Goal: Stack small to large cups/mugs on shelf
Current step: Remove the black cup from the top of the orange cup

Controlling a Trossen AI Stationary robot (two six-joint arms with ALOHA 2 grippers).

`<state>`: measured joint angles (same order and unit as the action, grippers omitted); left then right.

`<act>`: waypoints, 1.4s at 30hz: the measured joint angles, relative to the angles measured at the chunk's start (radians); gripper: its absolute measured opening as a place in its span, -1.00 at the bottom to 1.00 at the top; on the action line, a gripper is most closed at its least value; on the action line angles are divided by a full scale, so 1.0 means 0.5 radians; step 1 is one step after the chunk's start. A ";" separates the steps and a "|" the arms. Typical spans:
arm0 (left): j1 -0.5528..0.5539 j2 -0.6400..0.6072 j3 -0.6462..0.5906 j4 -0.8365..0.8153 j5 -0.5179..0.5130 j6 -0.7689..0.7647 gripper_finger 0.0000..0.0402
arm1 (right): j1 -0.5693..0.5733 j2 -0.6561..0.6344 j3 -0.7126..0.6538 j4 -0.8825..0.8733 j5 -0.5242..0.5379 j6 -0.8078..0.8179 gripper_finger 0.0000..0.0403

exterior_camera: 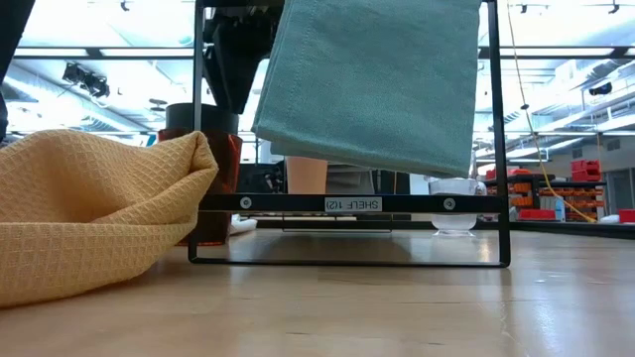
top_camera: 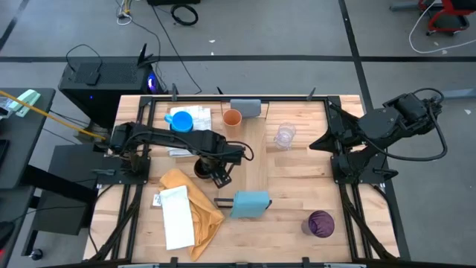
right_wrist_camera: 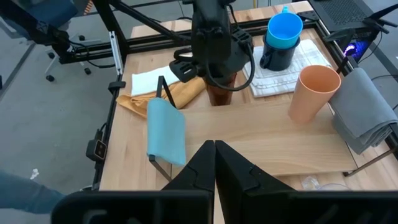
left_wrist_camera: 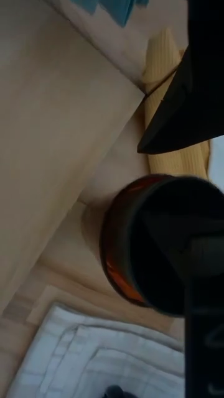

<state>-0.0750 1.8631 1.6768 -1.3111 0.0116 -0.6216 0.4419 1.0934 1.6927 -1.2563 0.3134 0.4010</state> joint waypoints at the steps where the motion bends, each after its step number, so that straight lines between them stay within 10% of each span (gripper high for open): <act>1: 0.000 0.002 0.002 0.005 -0.007 0.000 -0.21 | 0.000 -0.001 0.000 0.001 0.000 0.000 -0.93; 18: -0.002 0.007 0.002 -0.005 -0.062 0.000 -0.95 | -0.001 -0.001 -0.001 0.003 0.000 0.001 -0.94; 42: -0.043 -0.023 0.002 -0.158 -0.112 -0.046 -0.97 | 0.000 -0.001 0.000 0.001 0.000 -0.022 -0.94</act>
<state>-0.0965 1.8515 1.6779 -1.3901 -0.0446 -0.6447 0.4419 1.0931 1.6925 -1.2556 0.3134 0.3901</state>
